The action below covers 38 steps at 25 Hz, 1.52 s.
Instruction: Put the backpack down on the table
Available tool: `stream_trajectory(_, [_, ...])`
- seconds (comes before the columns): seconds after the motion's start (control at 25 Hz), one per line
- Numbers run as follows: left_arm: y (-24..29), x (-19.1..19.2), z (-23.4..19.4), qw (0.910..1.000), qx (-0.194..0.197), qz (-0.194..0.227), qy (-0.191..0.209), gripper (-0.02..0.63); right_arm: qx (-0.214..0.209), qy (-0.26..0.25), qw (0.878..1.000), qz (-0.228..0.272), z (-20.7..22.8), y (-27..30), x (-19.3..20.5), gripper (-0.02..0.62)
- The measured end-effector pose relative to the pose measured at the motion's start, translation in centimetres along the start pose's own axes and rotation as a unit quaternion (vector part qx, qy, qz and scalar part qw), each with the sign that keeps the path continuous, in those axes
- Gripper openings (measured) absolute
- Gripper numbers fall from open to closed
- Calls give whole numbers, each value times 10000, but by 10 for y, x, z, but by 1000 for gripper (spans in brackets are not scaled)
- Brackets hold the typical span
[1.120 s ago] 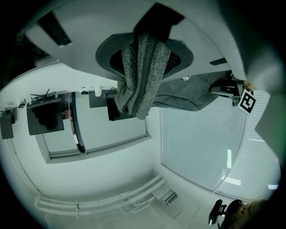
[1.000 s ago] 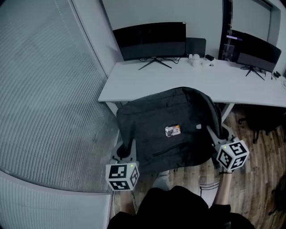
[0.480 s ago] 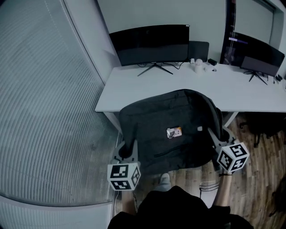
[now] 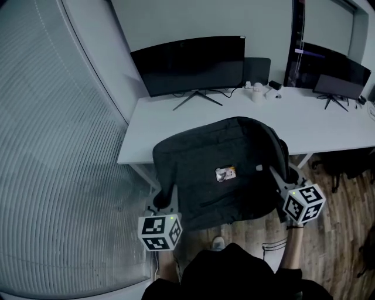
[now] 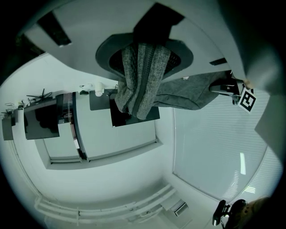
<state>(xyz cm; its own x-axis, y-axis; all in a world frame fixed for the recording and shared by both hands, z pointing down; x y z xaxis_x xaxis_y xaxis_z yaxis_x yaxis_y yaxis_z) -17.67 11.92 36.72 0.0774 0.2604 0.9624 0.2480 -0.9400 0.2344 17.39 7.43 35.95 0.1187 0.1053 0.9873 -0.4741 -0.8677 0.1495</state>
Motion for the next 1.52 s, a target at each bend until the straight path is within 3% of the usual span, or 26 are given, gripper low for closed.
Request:
stream_trajectory(0.6, [80,-32,-46,9997,250,-70,-9,44,141,159,9998,18,18,80,-14,115])
stream_trajectory(0.96, [108,-53,-50,9994,335,3,-14,44,119,197,9997,103,37,102,-31,115])
stream_trajectory(1.32, [179,-78,-64,9997,248,16,-35,44,19,194,9998,76,82,176,-45,115])
stream_trajectory(1.52, [182,-87,-60,10000,52,76,-35,44,-173,182,9996,112,93,190,-54,115])
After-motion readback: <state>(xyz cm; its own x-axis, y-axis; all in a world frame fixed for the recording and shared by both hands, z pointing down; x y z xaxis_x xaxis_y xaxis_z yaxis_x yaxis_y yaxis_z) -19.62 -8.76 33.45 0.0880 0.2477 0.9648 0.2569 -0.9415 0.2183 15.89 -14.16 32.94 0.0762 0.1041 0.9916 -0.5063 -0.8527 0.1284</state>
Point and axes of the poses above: the fingertips, and each gripper's own axes: y forward along the fingers, z to its right, x out of its underside, the point moved 6 cm from there along -y, backward along the fingers, and after that the axes turned 8 degrees about -y, right-handed, at the moved point
